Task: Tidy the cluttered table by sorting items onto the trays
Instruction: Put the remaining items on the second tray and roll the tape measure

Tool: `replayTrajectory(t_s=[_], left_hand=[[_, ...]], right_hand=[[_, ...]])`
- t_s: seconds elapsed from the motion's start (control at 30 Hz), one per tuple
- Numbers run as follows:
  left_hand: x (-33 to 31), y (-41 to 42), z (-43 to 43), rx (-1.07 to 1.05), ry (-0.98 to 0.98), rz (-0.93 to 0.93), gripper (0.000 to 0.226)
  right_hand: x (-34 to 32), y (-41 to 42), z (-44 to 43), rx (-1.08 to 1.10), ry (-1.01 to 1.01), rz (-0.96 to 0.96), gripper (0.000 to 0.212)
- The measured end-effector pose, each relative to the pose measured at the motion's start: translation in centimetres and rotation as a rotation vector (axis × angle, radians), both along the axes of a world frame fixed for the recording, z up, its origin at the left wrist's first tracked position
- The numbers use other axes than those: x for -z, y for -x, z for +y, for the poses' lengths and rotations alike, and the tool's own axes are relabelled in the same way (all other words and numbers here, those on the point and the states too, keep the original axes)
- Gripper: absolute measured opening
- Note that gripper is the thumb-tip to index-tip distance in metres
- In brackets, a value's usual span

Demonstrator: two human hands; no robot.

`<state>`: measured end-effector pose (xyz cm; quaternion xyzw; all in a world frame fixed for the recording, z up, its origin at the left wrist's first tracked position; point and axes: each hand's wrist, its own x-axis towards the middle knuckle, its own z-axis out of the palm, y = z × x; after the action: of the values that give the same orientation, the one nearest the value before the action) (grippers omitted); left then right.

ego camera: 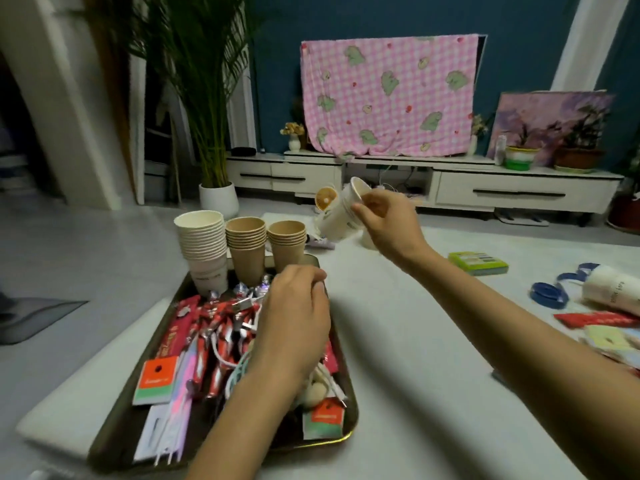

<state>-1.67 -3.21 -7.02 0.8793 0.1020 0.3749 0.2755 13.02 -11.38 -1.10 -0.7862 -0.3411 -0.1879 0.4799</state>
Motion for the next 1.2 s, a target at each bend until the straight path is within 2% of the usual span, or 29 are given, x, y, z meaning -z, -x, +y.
replayTrajectory(t_s=[0.1,0.2,0.33,0.4,0.47,0.6,0.67,0.73,0.8,0.83,0.9,0.97,1.03,1.2], left_hand=[[0.0,1.7,3.8,-0.112,0.081,-0.055,0.021],[0.5,3.1,6.5,-0.177,0.117,-0.040,0.020],[1.0,4.1,9.8,-0.291,0.137,-0.029,0.022],[1.2,4.5,11.2,-0.375,0.156,0.003,0.024],[1.8,4.9,12.8,-0.462,0.172,0.104,0.028],[3.2,5.6,15.2,-0.578,0.225,0.355,0.035],[4.1,5.6,15.9,-0.574,0.304,0.424,0.038],[5.0,5.3,16.5,-0.551,0.366,0.478,0.034],[5.6,5.0,16.6,-0.533,0.403,0.489,0.030],[5.8,4.8,16.5,-0.536,0.413,0.482,0.029],[6.0,4.5,16.4,-0.561,0.426,0.459,0.027],[6.1,4.4,16.7,-0.582,0.443,0.431,0.026],[6.3,4.4,16.8,-0.586,0.448,0.406,0.028],[6.5,4.5,16.8,-0.551,0.474,0.326,0.028]], right_hand=[[-0.8,0.8,6.7,-0.062,0.053,-0.143,0.018],[-0.7,0.5,11.1,-0.085,0.103,-0.161,0.019],[-0.9,2.2,15.6,-0.191,-0.032,-0.316,0.019],[-1.3,3.2,17.6,-0.272,-0.023,-0.391,0.019],[-1.5,3.7,19.5,-0.319,0.094,-0.376,0.020],[-0.1,4.0,21.9,-0.325,0.596,-0.367,0.024],[0.5,4.0,21.8,-0.345,0.609,-0.320,0.031],[0.7,3.2,20.3,-0.334,0.409,-0.225,0.033],[1.4,1.5,17.1,-0.180,0.239,-0.139,0.026],[2.2,0.4,15.0,-0.051,0.242,-0.093,0.022],[4.4,-1.3,10.5,0.157,0.439,0.054,0.021],[7.1,-1.5,7.4,0.145,0.642,0.301,0.031],[9.2,-0.9,5.8,0.069,0.699,0.496,0.041],[11.0,-0.2,6.0,0.026,0.636,0.370,0.026]])
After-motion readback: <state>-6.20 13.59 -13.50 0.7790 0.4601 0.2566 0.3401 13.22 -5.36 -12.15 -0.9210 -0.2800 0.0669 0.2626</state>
